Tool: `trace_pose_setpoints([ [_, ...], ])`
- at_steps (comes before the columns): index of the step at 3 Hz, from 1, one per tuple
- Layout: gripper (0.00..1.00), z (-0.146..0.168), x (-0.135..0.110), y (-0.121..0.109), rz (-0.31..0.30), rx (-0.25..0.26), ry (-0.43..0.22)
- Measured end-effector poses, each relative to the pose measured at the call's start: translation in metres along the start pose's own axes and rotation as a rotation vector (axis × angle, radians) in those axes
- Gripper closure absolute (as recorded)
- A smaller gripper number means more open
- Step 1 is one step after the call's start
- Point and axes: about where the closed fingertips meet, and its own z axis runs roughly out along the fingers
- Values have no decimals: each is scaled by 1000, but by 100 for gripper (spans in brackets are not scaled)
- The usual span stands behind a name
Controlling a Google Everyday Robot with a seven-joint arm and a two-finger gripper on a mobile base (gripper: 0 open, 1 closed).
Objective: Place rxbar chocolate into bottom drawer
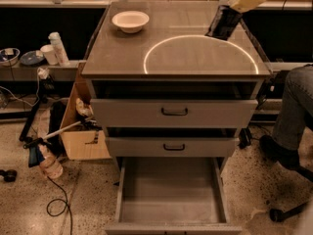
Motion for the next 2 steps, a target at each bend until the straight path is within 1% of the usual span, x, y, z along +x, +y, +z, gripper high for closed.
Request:
trace_pose_setpoints([
  [1, 100, -25, -4, 27, 17, 64, -30],
  [2, 100, -7, 3, 52, 27, 19, -18],
])
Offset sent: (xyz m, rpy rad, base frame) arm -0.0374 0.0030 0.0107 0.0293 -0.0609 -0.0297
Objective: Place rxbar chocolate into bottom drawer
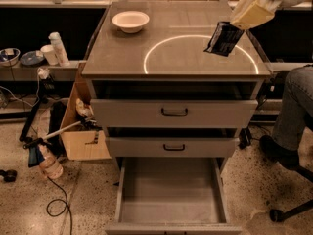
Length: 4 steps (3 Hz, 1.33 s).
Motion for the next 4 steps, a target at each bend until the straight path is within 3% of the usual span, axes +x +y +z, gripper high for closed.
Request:
trace_pose_setpoints([
  [2, 100, 6, -3, 1, -11, -7, -9],
  [3, 100, 27, 5, 11, 13, -15, -31],
  [4, 100, 49, 22, 35, 69, -68, -24],
])
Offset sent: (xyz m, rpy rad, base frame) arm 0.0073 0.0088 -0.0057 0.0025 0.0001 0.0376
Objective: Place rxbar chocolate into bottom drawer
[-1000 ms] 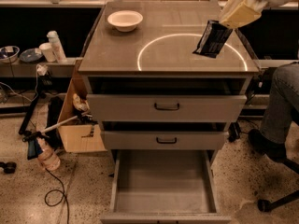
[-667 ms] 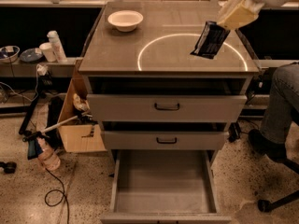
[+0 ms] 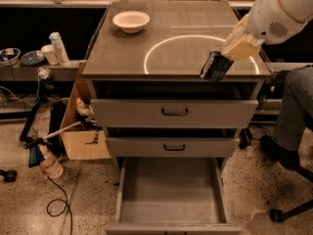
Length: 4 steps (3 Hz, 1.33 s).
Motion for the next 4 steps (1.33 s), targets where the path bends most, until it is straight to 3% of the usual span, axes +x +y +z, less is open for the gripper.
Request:
trace_pose_setpoints([
  [2, 100, 47, 34, 50, 109, -110, 12],
  [4, 100, 86, 44, 78, 152, -174, -8],
])
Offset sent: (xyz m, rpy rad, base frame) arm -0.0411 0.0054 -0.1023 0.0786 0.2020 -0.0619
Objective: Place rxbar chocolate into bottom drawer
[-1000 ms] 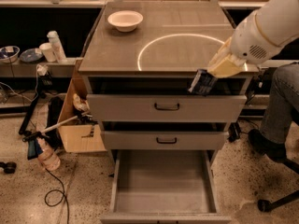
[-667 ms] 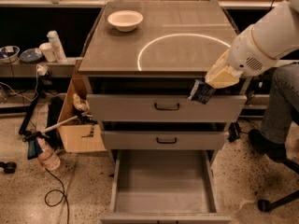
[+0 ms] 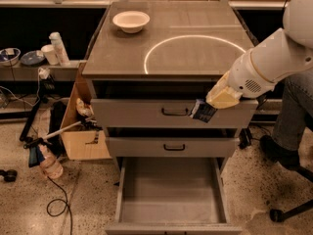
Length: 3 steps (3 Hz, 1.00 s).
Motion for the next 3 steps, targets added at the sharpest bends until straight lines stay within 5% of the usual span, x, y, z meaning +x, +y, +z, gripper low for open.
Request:
trace_pose_setpoints([
  [3, 100, 37, 11, 22, 43, -72, -24],
])
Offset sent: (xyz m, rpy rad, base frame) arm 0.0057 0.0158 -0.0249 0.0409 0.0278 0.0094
